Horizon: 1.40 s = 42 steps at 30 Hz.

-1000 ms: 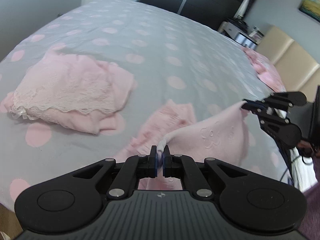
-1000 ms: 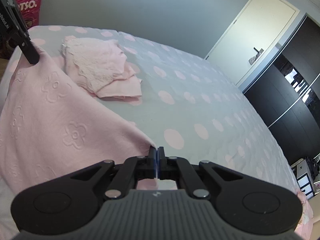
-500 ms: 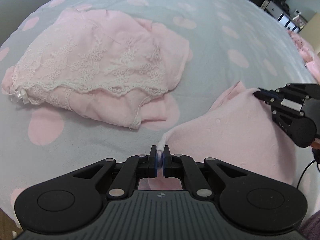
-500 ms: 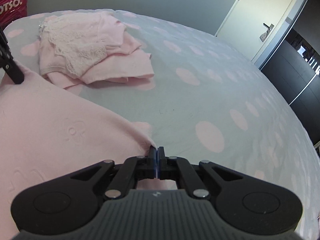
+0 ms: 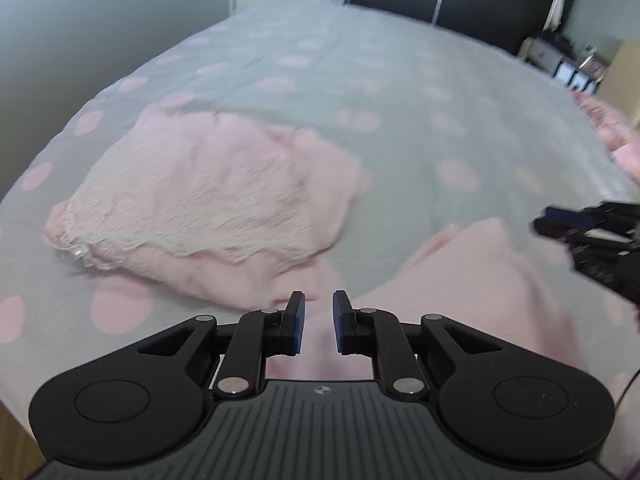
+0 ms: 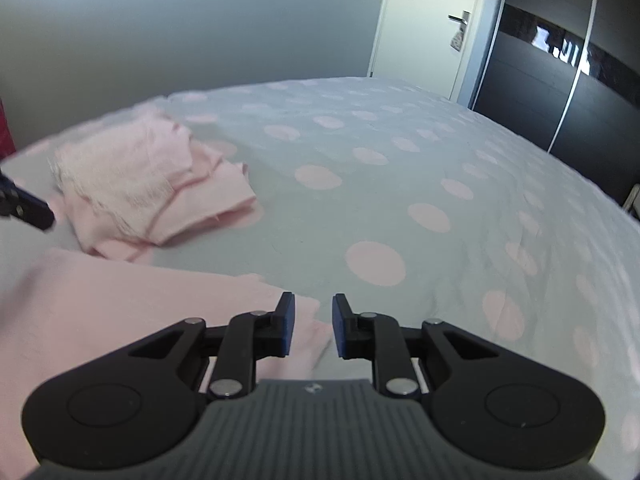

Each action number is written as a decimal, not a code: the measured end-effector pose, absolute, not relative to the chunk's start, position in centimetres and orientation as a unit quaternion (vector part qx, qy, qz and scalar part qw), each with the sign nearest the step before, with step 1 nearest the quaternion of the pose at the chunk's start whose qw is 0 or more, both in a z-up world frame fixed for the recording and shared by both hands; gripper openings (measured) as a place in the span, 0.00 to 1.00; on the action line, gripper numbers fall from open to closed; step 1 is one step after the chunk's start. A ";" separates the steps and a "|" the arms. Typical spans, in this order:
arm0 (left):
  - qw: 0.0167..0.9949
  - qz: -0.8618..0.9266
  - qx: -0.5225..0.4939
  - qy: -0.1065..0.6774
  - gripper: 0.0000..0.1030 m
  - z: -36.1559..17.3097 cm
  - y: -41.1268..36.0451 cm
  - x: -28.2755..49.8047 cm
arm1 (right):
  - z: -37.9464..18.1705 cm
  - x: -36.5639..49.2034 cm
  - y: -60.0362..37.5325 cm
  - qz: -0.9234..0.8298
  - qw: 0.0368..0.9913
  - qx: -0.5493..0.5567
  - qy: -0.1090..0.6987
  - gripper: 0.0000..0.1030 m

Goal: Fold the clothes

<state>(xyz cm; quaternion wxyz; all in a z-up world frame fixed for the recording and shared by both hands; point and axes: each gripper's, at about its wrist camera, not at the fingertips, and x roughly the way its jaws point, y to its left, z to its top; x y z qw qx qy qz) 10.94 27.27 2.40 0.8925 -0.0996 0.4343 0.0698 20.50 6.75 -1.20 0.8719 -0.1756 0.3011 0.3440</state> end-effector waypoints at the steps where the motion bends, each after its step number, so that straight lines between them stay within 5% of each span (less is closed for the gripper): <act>1: 0.895 0.055 -0.091 0.433 0.12 2.3 26.3 10.8 | -1.1 19.9 6.8 0.348 0.870 -0.168 0.307 0.26; 13: 0.884 0.005 0.010 0.467 0.12 -3.4 21.8 11.8 | -5.2 10.8 6.0 0.314 0.879 -0.137 0.331 0.34; 19: 0.877 0.007 0.033 0.479 0.13 -5.4 21.4 11.6 | -9.5 11.0 4.9 0.286 0.874 -0.061 0.388 0.44; 26: 0.894 0.025 0.025 0.446 0.14 -4.4 21.1 10.4 | -8.9 9.0 2.0 0.284 0.888 0.016 0.361 0.57; 31: 0.896 0.073 -0.044 0.436 0.46 -3.0 23.0 8.6 | -8.5 7.6 -0.7 0.265 0.893 0.043 0.362 0.57; 42: 0.853 0.117 -0.207 0.464 0.57 -4.2 25.1 3.9 | -10.1 8.1 -3.5 0.206 0.862 0.142 0.441 0.67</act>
